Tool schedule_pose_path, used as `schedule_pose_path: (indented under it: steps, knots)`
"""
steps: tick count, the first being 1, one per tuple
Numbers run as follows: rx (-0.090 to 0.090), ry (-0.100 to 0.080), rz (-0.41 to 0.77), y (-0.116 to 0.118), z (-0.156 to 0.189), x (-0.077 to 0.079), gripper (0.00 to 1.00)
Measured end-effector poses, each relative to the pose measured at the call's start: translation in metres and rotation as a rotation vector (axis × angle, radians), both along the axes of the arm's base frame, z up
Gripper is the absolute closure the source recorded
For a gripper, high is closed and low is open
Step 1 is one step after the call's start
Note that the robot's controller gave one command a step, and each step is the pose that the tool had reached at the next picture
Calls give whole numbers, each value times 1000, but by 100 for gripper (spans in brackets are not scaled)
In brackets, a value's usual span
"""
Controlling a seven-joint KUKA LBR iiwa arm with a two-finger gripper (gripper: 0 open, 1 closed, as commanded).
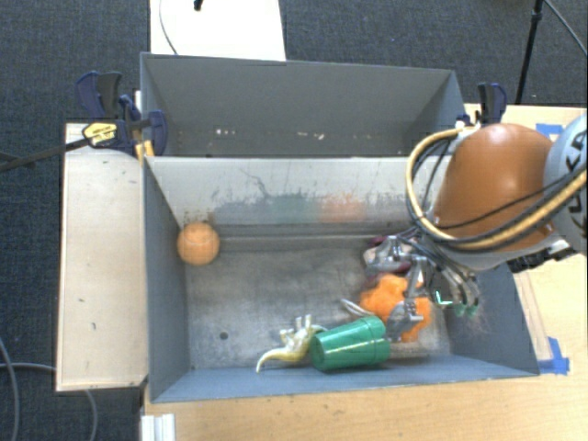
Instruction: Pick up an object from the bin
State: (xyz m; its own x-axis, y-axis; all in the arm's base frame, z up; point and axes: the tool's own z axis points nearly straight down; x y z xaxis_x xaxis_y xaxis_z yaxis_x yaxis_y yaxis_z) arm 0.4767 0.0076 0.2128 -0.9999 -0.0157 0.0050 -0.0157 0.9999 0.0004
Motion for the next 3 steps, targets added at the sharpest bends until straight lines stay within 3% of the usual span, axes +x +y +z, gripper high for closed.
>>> schedule_pose_path:
  steps: [2, 3]
  knots:
    - [0, -8, -2, 0, 2, 2, 0]
    - [-2, -16, 136, -85, -70, 88, 0]
